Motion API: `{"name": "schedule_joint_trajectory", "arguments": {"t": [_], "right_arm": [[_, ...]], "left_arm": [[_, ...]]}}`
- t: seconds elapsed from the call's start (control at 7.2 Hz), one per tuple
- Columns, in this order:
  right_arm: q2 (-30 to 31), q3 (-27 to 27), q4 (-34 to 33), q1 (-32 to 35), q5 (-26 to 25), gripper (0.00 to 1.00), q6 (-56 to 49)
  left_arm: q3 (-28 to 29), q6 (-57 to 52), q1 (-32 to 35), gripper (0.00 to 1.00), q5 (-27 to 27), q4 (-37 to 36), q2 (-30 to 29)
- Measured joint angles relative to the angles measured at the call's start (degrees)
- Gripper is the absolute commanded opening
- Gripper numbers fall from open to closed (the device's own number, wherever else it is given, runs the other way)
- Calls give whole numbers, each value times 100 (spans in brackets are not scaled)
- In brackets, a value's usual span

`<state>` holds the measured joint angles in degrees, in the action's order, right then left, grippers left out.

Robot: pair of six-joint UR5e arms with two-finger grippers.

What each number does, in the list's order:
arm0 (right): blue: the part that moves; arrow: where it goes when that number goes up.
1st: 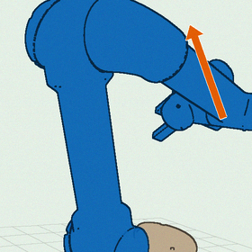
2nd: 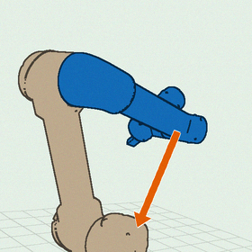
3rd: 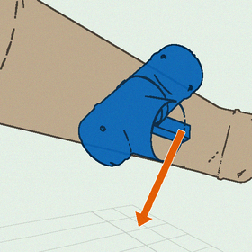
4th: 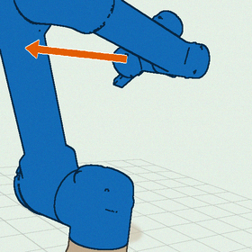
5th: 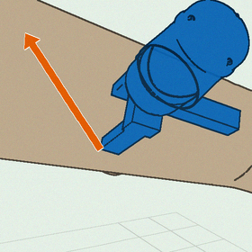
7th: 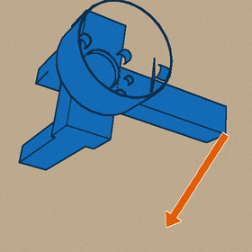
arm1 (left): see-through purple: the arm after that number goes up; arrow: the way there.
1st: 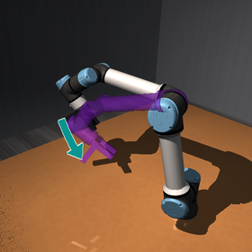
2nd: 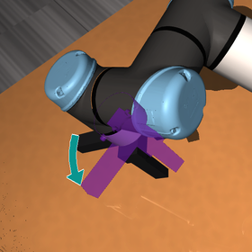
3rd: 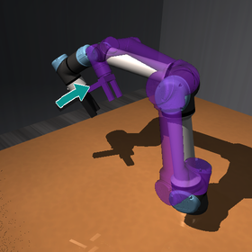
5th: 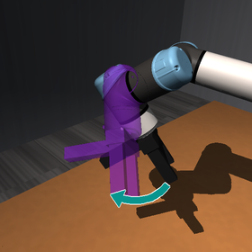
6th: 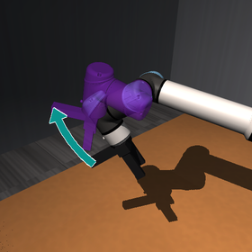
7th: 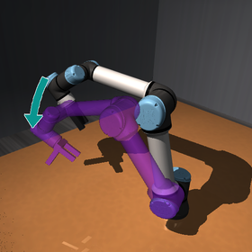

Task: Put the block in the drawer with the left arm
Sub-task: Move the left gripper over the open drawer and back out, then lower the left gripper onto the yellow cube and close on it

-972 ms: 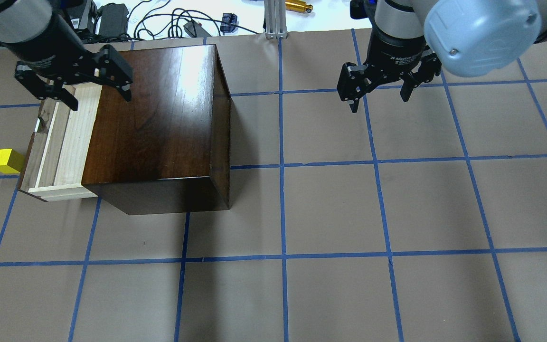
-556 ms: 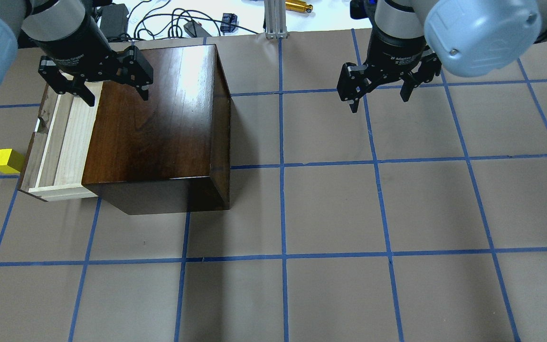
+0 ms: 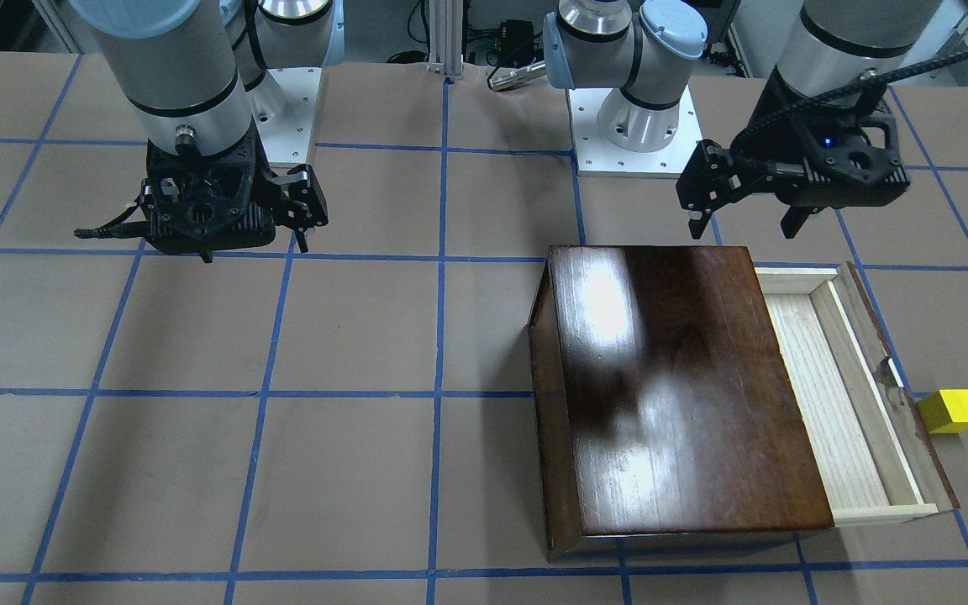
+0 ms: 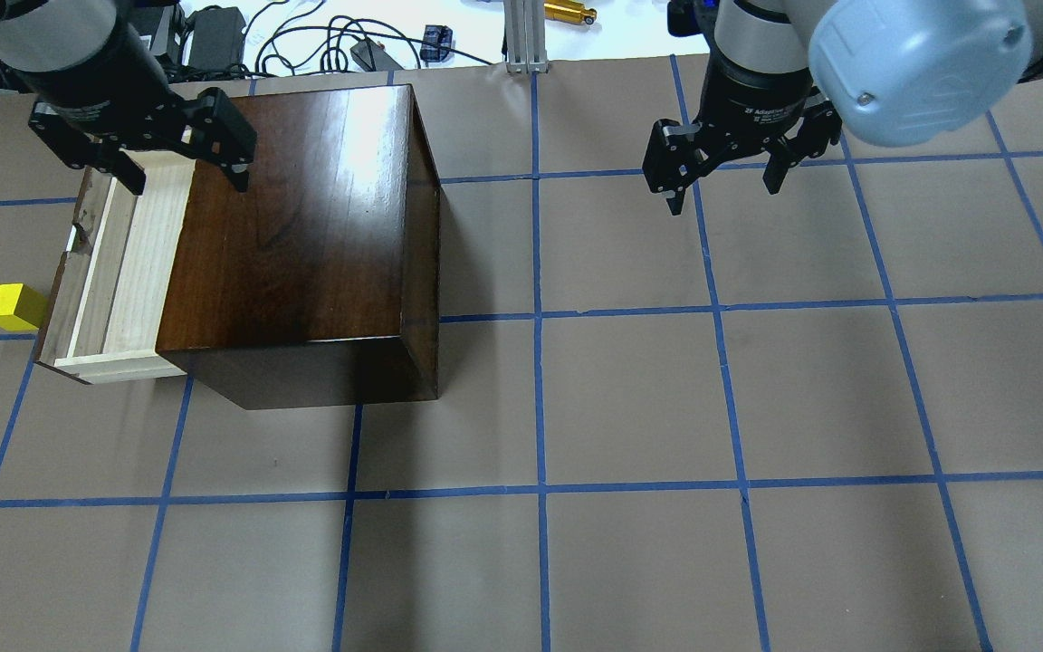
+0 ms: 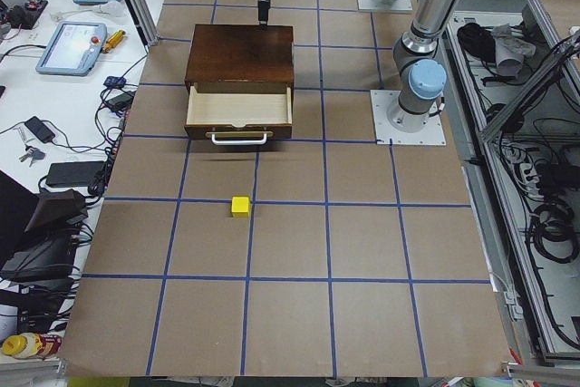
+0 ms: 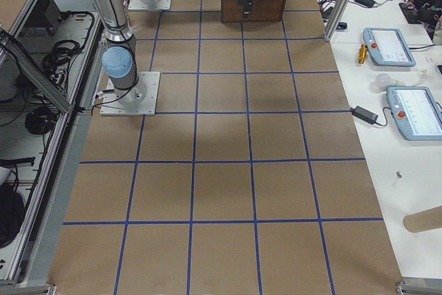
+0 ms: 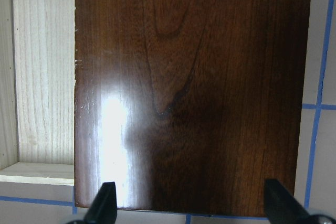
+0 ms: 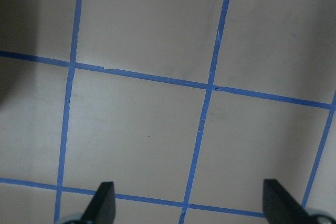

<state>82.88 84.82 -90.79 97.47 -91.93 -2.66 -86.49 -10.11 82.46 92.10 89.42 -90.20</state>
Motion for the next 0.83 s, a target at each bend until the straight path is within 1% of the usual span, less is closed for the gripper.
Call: {"name": "schedule_joint_trajectory", "arguments": {"t": [0.42,0.69,0.83], "right_arm": [[0,0,0,0,0,100,-6],[0,0,0,0,0,100,-7],[0,0,0,0,0,100,-7]], "left_arm": [[100,-2107,-1339,100,260,261,9],[171,-4019,-2460,100,284,290,-201],[178,-4976,-2902,100,269,222,-382]]}}
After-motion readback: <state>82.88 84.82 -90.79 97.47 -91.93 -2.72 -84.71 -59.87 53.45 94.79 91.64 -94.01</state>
